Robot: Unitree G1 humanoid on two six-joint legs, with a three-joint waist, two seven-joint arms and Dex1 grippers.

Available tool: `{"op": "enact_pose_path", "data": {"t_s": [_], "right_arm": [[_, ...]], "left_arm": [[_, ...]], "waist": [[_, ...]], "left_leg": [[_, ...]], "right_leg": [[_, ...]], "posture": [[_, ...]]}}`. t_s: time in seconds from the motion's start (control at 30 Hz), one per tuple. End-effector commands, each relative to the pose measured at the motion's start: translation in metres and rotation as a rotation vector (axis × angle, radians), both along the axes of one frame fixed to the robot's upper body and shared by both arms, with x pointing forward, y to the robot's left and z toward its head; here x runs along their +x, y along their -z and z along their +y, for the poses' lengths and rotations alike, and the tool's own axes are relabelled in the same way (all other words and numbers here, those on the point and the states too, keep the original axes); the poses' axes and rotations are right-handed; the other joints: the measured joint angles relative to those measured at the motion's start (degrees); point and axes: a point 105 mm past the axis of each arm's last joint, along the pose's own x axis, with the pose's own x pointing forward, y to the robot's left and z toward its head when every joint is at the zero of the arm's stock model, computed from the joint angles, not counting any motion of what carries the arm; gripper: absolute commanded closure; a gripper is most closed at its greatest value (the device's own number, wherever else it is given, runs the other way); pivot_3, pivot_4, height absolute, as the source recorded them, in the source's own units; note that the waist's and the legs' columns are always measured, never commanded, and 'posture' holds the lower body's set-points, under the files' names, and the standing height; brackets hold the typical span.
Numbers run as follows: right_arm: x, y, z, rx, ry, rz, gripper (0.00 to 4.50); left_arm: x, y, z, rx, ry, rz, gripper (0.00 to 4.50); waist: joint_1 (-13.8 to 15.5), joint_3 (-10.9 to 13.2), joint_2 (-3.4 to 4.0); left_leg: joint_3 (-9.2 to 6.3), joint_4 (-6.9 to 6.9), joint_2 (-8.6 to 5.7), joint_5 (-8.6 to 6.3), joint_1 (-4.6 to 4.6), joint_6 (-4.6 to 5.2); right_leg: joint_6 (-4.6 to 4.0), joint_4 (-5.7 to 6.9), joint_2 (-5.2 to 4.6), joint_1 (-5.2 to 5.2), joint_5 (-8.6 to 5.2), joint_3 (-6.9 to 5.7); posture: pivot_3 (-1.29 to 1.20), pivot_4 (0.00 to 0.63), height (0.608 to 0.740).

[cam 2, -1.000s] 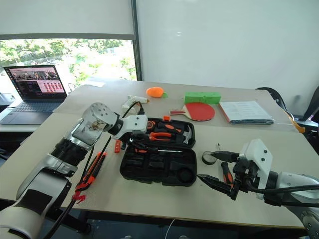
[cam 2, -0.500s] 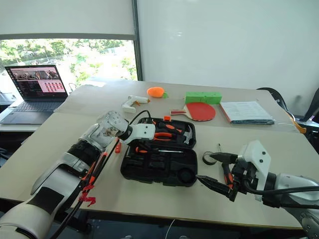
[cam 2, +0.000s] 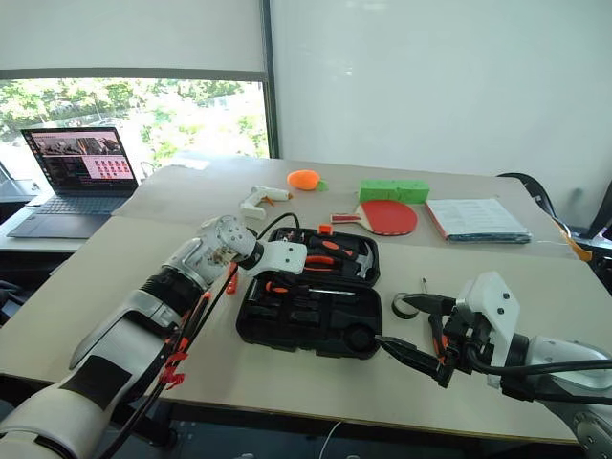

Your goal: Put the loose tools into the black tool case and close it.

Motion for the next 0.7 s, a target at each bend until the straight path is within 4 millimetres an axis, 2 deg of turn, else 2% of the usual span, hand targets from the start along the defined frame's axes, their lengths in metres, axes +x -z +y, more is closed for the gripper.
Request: {"op": "enact_pose_path", "data": {"t_s": [0.03,0.17,0.27,0.33,0.43,0.47,0.57,0.7], "right_arm": [[-0.002,-0.006,0.001,0.000,-0.006,-0.038,0.00],[-0.002,-0.005,0.000,-0.002,0.001,-0.037,0.00],[-0.002,-0.004,-0.001,-0.005,0.005,-0.037,0.00],[-0.002,-0.004,-0.002,-0.010,0.013,-0.037,0.00],[0.000,-0.001,-0.007,-0.023,0.043,-0.031,0.00],[0.003,0.002,-0.015,-0.043,0.094,-0.033,0.00],[0.013,0.010,-0.045,-0.091,0.290,-0.035,0.00],[0.005,0.016,-0.084,-0.090,0.481,0.005,0.00]], "left_arm": [[0.001,0.021,0.005,0.079,-0.011,0.006,4.47],[0.000,0.026,0.004,0.082,-0.005,0.009,4.47],[0.003,0.021,0.002,0.047,-0.019,0.003,4.47],[0.004,0.009,0.000,-0.015,-0.037,0.025,4.47],[-0.002,-0.019,-0.008,-0.241,-0.075,0.134,4.47],[-0.006,-0.037,-0.009,-0.361,-0.078,0.177,4.47],[-0.021,-0.083,0.003,-0.613,-0.042,0.253,3.76],[-0.040,-0.106,0.024,-0.714,-0.029,0.366,2.34]], "waist": [[-0.05,-0.04,0.04],[0.01,-0.19,0.22],[0.07,-0.21,0.24],[0.05,-0.21,0.24],[-0.12,-0.20,0.23],[-0.22,-0.20,0.24],[-0.49,-0.17,0.24],[-0.70,-0.18,0.35]], "left_leg": [[0.00,0.00,0.00,0.01,0.03,0.01],[-0.01,0.00,-0.02,0.02,0.13,0.04],[-0.03,0.00,-0.03,0.02,0.19,0.03],[-0.06,0.00,-0.04,0.02,0.22,0.04],[-0.06,0.00,-0.04,0.02,0.17,0.04],[-0.07,0.00,-0.03,0.02,0.04,0.04],[-0.13,-0.02,-0.02,0.03,-0.51,0.05],[-0.20,-0.09,-0.03,-0.07,-0.64,0.21]], "right_leg": [[0.05,0.00,0.00,0.01,-0.02,0.01],[0.12,0.01,-0.01,0.15,-0.06,0.01],[0.19,-0.01,-0.01,0.26,-0.10,0.01],[0.22,-0.04,-0.01,0.33,-0.12,0.00],[0.22,-0.04,-0.01,0.28,-0.12,0.00],[0.21,-0.02,0.00,0.11,-0.12,0.01],[0.00,0.09,0.02,-0.47,-0.07,-0.02],[0.00,0.08,0.03,-0.58,-0.19,-0.06]], "posture": [[0.00,0.150,0.736],[0.00,0.150,0.736],[0.00,0.150,0.736],[0.00,0.150,0.736],[0.00,0.150,0.736],[0.00,0.150,0.736],[0.00,0.150,0.736],[0.00,0.150,0.736]]}}
